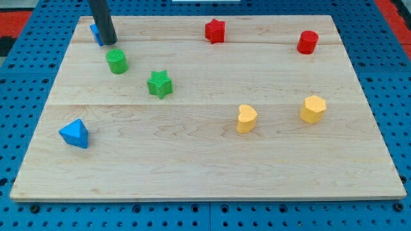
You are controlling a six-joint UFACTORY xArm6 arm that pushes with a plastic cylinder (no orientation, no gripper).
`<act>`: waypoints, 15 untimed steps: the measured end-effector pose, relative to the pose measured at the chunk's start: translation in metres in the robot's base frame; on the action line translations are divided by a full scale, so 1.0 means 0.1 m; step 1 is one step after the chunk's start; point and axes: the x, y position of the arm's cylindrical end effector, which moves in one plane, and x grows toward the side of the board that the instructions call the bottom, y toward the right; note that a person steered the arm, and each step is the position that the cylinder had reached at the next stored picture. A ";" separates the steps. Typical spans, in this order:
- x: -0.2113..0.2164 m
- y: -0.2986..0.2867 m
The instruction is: Move your arm to the top center
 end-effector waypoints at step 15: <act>-0.54 1.46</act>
